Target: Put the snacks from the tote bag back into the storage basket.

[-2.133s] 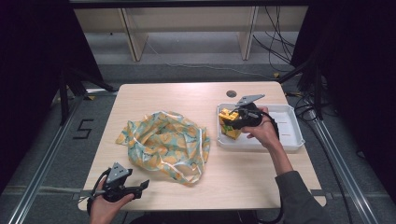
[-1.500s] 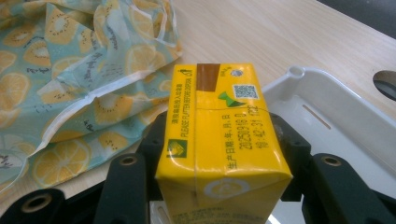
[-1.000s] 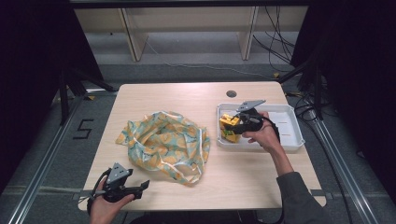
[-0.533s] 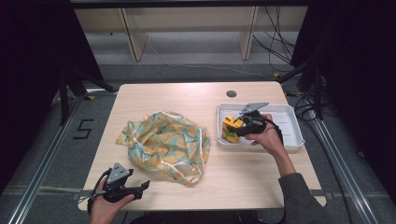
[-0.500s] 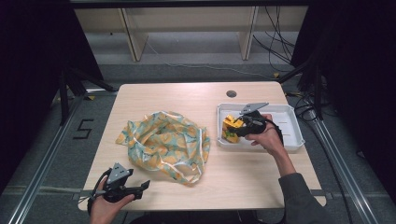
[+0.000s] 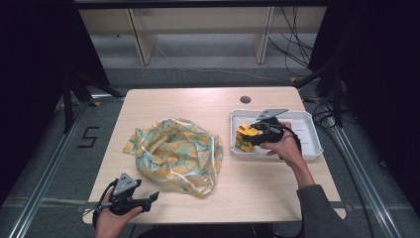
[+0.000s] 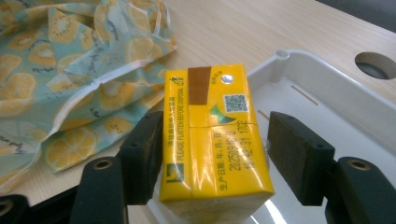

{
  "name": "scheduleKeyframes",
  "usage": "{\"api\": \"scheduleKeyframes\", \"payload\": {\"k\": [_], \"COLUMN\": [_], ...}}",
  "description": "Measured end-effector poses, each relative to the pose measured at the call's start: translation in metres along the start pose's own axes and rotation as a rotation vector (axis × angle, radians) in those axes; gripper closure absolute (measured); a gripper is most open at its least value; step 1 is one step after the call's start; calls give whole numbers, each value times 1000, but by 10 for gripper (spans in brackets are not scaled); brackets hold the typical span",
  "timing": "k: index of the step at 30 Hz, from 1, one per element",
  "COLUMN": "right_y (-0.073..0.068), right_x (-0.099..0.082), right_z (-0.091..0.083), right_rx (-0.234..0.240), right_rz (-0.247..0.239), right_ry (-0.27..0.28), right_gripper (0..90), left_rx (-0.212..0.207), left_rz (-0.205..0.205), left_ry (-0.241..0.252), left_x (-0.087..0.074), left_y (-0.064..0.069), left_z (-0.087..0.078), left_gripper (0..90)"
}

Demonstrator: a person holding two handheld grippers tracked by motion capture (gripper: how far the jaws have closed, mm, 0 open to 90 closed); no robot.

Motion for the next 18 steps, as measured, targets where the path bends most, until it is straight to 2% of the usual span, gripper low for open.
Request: {"api": "scheduleKeyframes", "payload": {"k": [2,5,7,11,12,13,14,15,16,17,18], "right_y": [-1,-2,-4,-9,-10,-12,-13,-12,-13,-12,-14], "right_x": [0,0,1,1,1,1,0,-1,-2,-2,-3], "right_z": [-3,-10,-14,-22,-24,-25,-26,-28,-30,-32,-34], "right_rx": [-23,-30,-34,-66,-67,-63,-61,-64,-60,-71,-69], "right_rz": [3,20,19,38,29,33,49,44,39,20,46], "right_ry": [23,40,45,37,43,49,45,48,46,59,54], "right_gripper": [365,343,329,309,305,296,288,271,266,274,282], "left_rx": [-1,0,-1,1,10,1,3,10,14,5,5], "left_rz": [8,7,20,4,50,19,20,21,43,39,36], "left_ry": [-3,0,-12,1,-25,2,1,-6,-24,-17,-14], "left_x": [0,0,0,0,0,0,0,0,0,0,0], "left_y": [0,0,-1,0,-3,-1,-1,-1,-2,-2,-2], "left_z": [0,0,-1,-1,-3,-1,-1,-1,-2,-2,-2], "left_gripper": [194,194,194,194,194,194,194,194,194,194,194]}}
Point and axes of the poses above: each handheld gripper's, and its own axes: z roughly forward along the jaws, x roughly out of its top, y roughly to its right, the point moved 2 cm from there along z, roughly forward along the jaws, and after that the axes turned 14 degrees about -y, right-handed, at the moved point
